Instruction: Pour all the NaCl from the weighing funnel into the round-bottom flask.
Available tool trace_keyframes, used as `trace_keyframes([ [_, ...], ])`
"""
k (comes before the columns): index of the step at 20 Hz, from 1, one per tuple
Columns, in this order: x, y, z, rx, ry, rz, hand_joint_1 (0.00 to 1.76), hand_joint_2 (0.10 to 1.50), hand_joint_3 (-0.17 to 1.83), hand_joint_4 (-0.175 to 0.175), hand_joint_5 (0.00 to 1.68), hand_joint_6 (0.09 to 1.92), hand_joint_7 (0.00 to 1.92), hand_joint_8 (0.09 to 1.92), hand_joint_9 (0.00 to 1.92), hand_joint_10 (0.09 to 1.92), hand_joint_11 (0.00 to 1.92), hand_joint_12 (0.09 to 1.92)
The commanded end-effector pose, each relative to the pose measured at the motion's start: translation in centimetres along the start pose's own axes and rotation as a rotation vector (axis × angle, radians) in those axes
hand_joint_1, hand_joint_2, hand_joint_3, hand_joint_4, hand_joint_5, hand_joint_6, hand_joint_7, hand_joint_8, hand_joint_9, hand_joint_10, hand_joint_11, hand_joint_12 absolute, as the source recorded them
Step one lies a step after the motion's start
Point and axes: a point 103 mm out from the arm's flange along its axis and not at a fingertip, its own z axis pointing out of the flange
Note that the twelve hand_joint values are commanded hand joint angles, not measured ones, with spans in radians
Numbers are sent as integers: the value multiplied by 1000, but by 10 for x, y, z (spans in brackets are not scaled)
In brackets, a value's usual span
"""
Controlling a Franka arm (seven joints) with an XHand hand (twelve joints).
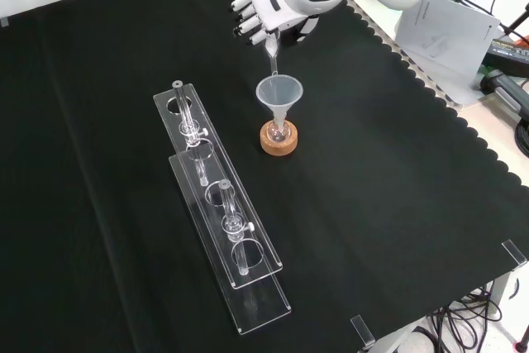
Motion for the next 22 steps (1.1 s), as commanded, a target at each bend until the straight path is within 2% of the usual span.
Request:
trace_keyframes([
  [1,15,-3,-14,-47,-62,-23,1113,667,669,175,1233,749,656,636,975,346,716,1094],
  [6,18,-3,-15,-41,-107,-20,1113,667,669,175,1233,750,655,636,976,344,716,1093],
  [18,17,-3,-17,-43,-157,-11,1113,668,669,175,1232,751,655,636,976,340,717,1092],
  [22,21,-2,-17,-43,-208,-12,1112,668,669,175,1232,751,655,636,977,339,717,1091],
])
